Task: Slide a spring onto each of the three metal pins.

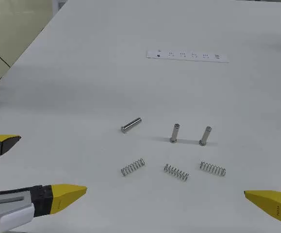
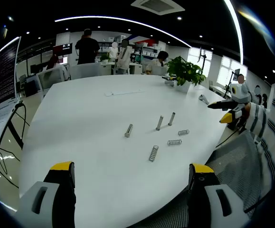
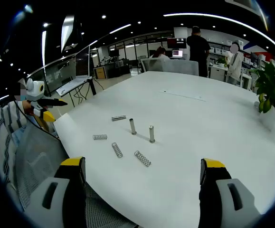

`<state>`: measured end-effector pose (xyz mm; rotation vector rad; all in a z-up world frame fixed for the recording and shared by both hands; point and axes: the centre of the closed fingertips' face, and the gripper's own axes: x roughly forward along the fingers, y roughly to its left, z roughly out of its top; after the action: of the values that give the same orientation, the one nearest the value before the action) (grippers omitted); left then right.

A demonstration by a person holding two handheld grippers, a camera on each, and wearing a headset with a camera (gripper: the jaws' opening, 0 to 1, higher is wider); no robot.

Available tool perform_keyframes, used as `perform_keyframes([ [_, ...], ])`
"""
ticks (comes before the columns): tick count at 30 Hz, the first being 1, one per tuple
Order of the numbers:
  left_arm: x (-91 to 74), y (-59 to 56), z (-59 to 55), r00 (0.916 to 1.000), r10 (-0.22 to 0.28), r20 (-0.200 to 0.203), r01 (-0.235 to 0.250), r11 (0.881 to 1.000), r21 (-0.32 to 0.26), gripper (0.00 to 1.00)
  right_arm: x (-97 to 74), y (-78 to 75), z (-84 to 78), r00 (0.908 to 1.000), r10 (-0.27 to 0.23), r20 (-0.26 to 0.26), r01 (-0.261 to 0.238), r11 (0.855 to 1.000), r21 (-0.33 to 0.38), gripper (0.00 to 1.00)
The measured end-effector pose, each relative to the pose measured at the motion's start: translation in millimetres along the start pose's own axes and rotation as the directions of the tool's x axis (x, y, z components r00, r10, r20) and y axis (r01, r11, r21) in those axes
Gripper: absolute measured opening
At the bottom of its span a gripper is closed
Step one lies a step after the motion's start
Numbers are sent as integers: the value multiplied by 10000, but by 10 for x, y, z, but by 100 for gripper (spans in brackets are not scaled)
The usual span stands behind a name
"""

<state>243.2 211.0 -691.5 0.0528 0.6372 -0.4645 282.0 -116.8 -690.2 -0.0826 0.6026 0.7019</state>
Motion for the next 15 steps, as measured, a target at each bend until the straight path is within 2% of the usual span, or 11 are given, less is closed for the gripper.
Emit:
perform_keyframes([
  [15,-11,-18,-34,9999,8,-156,-10,10000,-86,98,0,-21,-32,10000,39,-31,-39,10000,40,100],
])
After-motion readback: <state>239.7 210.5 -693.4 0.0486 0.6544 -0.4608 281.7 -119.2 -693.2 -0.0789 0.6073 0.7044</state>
